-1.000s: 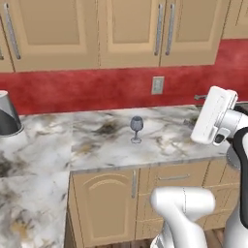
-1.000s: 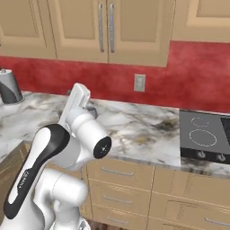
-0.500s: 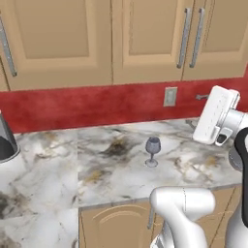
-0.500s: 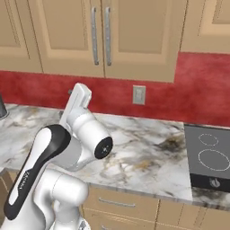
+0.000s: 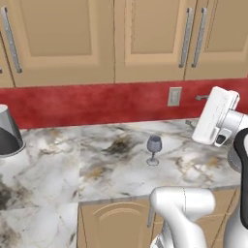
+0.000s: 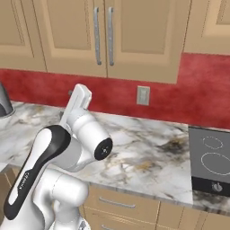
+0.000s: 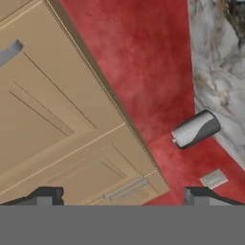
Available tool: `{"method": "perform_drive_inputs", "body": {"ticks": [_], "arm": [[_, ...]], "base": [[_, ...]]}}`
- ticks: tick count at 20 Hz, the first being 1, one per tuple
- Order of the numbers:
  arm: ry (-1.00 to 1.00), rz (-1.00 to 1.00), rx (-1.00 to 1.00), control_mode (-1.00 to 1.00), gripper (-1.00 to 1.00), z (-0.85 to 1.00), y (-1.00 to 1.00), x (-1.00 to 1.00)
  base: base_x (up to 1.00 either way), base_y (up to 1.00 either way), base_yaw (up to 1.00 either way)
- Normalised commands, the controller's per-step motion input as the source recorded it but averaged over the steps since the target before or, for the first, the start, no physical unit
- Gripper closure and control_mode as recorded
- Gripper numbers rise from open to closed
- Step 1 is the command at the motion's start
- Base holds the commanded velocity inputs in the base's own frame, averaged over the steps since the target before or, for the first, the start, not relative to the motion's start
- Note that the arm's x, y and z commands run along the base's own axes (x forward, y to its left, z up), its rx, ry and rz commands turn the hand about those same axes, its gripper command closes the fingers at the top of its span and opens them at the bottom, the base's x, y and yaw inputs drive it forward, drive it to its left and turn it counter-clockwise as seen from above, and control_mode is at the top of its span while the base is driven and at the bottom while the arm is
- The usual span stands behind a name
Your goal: Retrieve the wine glasses from the counter and place one next to each plate.
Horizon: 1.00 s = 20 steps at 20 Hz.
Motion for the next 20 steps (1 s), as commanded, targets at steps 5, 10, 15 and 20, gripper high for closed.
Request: {"method": "perform_drive_inputs", "body": {"ticks": [5,10,15,20], "arm": [[0.0,0.0,0.0,1.0,-1.0,0.0,0.0,0.0],[0.07,0.0,0.11,-1.0,-1.0,-0.1,-0.01,0.0],[0.43,0.03,0.13,-1.0,-1.0,-0.41,-0.02,0.0],[0.51,0.01,0.05,-1.0,-1.0,-0.47,-0.23,0.29]], "base": [[0.07,0.0,0.23],[0.04,0.0,0.01],[0.0,0.0,0.0],[0.0,0.0,0.0]]}}
